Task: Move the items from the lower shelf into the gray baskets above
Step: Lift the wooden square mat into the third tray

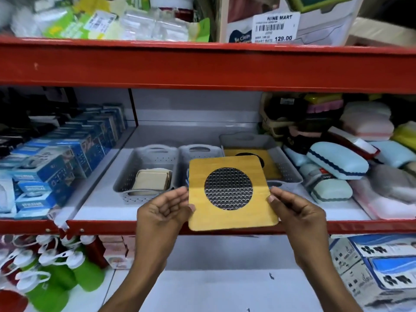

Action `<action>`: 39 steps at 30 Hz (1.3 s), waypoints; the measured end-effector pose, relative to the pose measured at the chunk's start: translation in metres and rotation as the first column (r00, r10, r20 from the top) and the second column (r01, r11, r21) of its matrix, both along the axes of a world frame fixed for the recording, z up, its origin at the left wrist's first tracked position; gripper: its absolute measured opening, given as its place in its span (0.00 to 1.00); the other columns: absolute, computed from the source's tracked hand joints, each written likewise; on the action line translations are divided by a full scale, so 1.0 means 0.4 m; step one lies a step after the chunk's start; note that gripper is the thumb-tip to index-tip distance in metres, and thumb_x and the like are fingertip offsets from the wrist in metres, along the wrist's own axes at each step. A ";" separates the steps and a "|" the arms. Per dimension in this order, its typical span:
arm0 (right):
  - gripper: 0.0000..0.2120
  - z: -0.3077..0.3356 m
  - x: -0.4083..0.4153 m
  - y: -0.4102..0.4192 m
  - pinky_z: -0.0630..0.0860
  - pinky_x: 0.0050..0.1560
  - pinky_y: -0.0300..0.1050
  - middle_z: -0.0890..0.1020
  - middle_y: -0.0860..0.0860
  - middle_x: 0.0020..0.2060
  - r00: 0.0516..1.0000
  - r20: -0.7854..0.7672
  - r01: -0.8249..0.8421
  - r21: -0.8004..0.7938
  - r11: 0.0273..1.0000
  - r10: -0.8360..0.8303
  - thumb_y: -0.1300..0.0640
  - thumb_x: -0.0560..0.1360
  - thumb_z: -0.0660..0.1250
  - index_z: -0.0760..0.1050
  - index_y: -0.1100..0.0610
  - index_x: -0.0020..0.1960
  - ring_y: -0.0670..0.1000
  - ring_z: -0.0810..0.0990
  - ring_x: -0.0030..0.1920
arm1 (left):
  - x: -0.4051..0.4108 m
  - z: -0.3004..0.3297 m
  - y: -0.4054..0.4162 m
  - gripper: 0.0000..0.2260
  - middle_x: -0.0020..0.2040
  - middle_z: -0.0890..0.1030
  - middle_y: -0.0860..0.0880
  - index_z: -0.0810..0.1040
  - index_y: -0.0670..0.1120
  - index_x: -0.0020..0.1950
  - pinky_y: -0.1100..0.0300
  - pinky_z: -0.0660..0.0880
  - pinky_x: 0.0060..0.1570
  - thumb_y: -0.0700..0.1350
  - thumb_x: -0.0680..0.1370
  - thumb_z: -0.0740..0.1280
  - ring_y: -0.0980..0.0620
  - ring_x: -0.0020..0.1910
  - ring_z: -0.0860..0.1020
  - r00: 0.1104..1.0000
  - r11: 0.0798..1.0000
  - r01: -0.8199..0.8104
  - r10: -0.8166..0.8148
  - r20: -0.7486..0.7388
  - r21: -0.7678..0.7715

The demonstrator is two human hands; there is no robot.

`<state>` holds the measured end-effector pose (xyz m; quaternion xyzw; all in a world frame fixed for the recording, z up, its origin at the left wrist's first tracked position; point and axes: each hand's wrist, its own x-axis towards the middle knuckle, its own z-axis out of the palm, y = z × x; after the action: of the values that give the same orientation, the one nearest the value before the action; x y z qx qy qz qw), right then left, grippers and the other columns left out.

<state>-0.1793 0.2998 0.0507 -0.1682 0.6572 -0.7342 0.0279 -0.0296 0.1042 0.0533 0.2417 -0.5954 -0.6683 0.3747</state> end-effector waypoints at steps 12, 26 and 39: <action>0.09 0.138 -0.343 -0.026 0.76 0.57 0.47 0.86 0.56 0.49 0.965 -0.263 0.150 0.598 0.787 0.016 0.65 0.76 0.70 0.85 0.59 0.55 0.59 0.83 0.55 | -0.387 0.119 -0.040 0.16 0.50 0.84 0.42 0.82 0.41 0.53 0.49 0.81 0.56 0.26 0.70 0.72 0.43 0.50 0.83 0.940 0.956 0.256 -0.211 0.268 -0.142; 0.12 0.105 -0.415 -0.080 0.80 0.51 0.46 0.85 0.59 0.47 0.837 -0.486 0.303 0.796 0.525 0.254 0.64 0.78 0.64 0.85 0.56 0.53 0.60 0.85 0.48 | -0.467 0.079 -0.052 0.11 0.52 0.86 0.49 0.86 0.48 0.51 0.61 0.77 0.56 0.35 0.72 0.72 0.53 0.50 0.82 0.869 0.632 0.411 -0.056 0.491 -0.657; 0.08 0.123 -0.402 -0.071 0.76 0.43 0.39 0.84 0.48 0.40 0.751 -0.362 0.140 0.905 0.403 0.552 0.62 0.70 0.75 0.86 0.52 0.46 0.48 0.83 0.41 | -0.492 0.075 -0.041 0.09 0.52 0.85 0.50 0.84 0.52 0.50 0.54 0.81 0.54 0.44 0.71 0.76 0.52 0.48 0.81 0.745 0.333 0.636 -0.027 0.667 -0.696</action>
<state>-0.3400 0.2713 0.0997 -0.4423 0.8826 -0.1592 -0.0060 -0.2266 0.0879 0.0835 0.0454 -0.9723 -0.2053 0.1023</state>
